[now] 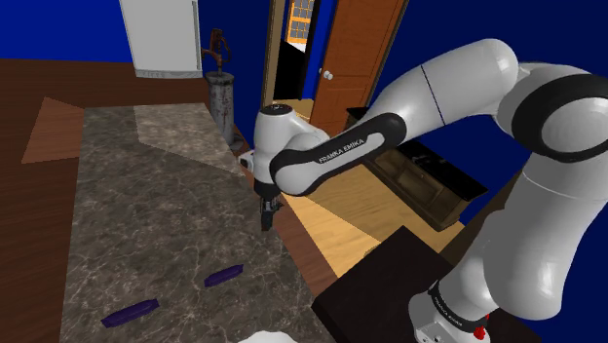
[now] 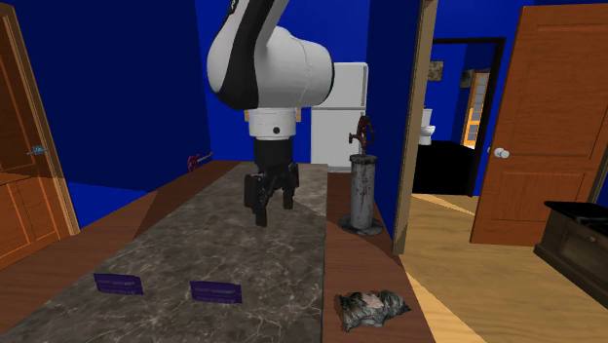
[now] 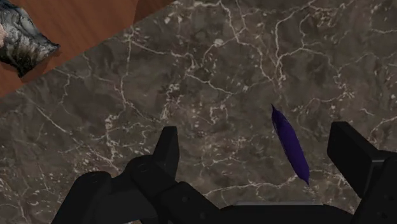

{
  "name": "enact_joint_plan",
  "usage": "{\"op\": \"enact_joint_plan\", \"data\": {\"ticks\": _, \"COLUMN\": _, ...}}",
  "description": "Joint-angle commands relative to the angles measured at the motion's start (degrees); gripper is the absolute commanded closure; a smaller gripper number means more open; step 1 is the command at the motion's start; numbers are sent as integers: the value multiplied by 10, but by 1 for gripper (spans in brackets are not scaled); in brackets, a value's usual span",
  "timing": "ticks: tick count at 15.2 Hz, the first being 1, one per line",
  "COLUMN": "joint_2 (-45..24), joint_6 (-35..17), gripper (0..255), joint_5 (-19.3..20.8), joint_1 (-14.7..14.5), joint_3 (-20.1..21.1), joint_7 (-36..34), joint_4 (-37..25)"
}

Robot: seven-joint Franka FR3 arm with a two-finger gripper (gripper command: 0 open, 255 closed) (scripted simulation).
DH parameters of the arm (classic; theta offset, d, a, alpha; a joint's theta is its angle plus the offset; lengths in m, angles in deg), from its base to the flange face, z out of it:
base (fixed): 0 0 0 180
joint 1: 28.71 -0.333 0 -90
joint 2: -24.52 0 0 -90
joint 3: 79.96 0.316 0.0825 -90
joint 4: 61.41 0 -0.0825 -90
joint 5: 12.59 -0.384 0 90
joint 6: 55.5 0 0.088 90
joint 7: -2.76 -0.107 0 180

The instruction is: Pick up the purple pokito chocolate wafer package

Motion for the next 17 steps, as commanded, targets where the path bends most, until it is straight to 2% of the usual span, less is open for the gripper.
{"op": "enact_joint_plan", "data": {"ticks": 1, "joint_2": -36, "joint_6": -14, "gripper": 0, "joint_5": 16, "joint_1": -13, "joint_3": 6, "joint_7": 5, "joint_4": -21}}
{"op": "enact_joint_plan", "data": {"ticks": 13, "joint_2": -231, "joint_6": -74, "gripper": 0, "joint_5": 115, "joint_1": -101, "joint_3": 20, "joint_7": 42, "joint_4": -149}}
{"op": "enact_joint_plan", "data": {"ticks": 17, "joint_2": -256, "joint_6": -92, "gripper": 0, "joint_5": 122, "joint_1": -106, "joint_3": 13, "joint_7": 38, "joint_4": -156}}
